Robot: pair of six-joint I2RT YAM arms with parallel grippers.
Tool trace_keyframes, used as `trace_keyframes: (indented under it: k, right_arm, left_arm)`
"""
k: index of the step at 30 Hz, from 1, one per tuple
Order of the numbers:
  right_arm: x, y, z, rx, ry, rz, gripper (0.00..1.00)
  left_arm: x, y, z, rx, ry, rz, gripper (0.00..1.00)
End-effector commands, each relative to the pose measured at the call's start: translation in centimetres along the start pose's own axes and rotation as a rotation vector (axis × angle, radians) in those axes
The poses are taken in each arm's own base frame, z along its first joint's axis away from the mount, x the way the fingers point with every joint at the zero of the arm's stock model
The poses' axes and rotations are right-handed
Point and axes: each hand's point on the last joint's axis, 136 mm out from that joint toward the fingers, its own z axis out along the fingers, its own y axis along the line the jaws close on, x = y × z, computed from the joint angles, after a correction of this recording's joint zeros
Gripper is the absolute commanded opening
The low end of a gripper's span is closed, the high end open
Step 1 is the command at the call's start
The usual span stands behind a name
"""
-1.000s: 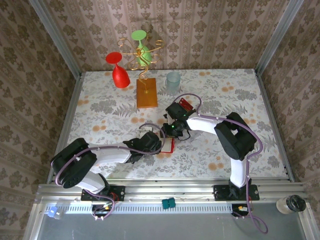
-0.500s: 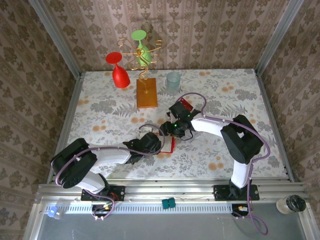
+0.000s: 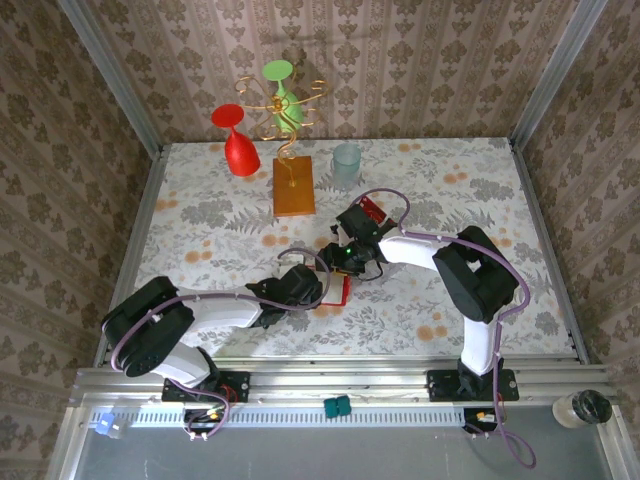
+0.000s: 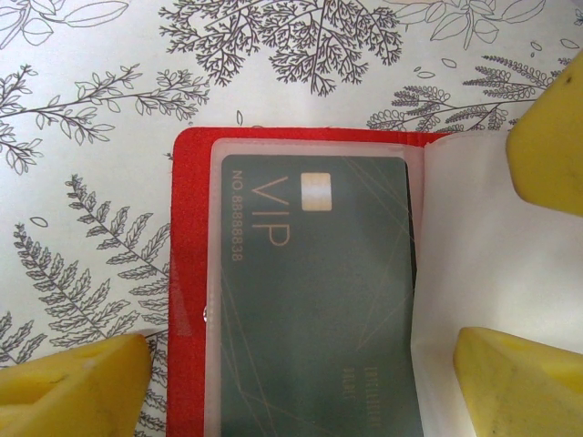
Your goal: Put the credit cards into the card holder
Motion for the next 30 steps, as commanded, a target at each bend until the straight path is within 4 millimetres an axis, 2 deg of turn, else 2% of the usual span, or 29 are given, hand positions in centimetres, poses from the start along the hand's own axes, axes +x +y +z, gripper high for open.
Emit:
trace_keyframes:
  k: [1, 12, 19, 24, 28, 30]
  right_arm:
    - [0.0, 1.2, 0.2, -0.048, 0.019, -0.005, 0.53]
    - [0.6, 2.6, -0.3, -0.088, 0.027, -0.019, 0.54]
    - [1.2, 3.9, -0.3, -0.122, 0.027, -0.020, 0.61]
    - [1.4, 5.3, -0.5, -0.139, 0.015, -0.029, 0.67]
    - [1.5, 6.1, 0.0, -0.136, 0.013, -0.030, 0.70]
    - [1.5, 6.4, 0.4, -0.133, 0.013, -0.032, 0.75]
  left_arm:
    - [1.3, 0.7, 0.0, -0.014, 0.032, -0.001, 0.87]
    - [0.7, 0.5, -0.6, -0.003, 0.015, -0.005, 0.88]
    - [-1.9, 0.9, -3.3, 0.018, -0.065, -0.035, 0.89]
    - [-3.2, 2.3, -5.3, 0.027, -0.119, -0.069, 0.89]
    - [-3.8, 3.6, -6.5, 0.025, -0.151, -0.094, 0.89]
    - [-3.9, 4.1, -6.9, 0.025, -0.163, -0.109, 0.89]
